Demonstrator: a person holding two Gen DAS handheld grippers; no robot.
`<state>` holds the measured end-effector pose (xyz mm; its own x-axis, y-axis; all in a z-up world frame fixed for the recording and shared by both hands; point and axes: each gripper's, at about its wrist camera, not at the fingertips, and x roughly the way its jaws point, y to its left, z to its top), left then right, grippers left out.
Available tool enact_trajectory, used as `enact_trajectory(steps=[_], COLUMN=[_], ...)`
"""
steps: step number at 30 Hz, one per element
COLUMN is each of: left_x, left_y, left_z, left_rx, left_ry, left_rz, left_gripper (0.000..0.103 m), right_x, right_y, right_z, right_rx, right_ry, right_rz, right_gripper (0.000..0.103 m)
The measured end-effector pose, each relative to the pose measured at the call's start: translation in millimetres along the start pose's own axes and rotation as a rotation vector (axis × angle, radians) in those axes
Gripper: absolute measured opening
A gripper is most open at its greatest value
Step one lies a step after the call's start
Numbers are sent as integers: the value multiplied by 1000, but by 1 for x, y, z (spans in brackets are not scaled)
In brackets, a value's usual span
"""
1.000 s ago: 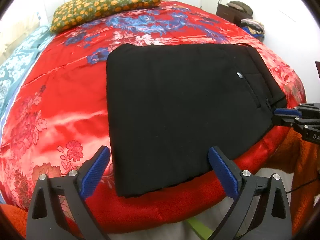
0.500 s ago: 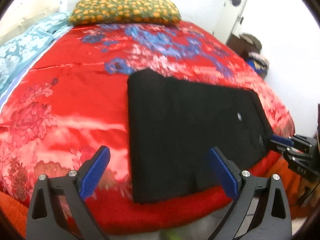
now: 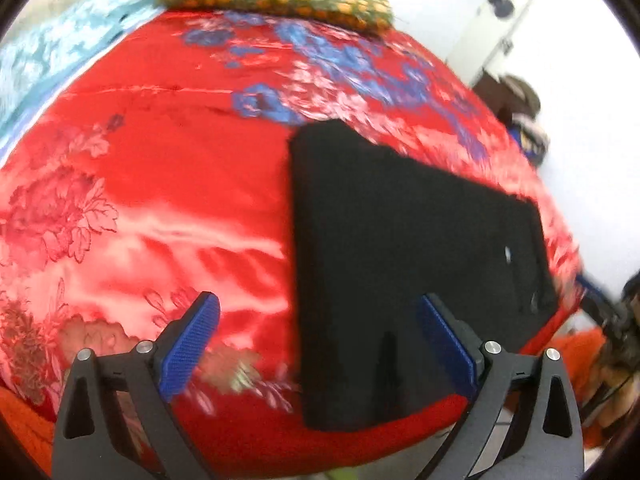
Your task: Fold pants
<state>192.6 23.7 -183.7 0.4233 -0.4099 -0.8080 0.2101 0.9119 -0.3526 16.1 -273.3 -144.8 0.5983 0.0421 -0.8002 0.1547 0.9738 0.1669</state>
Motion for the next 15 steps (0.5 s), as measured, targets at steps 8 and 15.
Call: enact_trajectory(steps=[8,15], left_x=[47,67], left_y=[17,0], left_z=[16,25], left_rx=[-68,17], left_ry=[136,179], left_rz=[-157,-166], left_gripper=[99,97], right_x=[70,105], right_y=[-65,-79], right_z=[-4,-1], right_rx=[283,348], right_ry=[181,216], right_rz=[198,430], right_gripper=[95,92])
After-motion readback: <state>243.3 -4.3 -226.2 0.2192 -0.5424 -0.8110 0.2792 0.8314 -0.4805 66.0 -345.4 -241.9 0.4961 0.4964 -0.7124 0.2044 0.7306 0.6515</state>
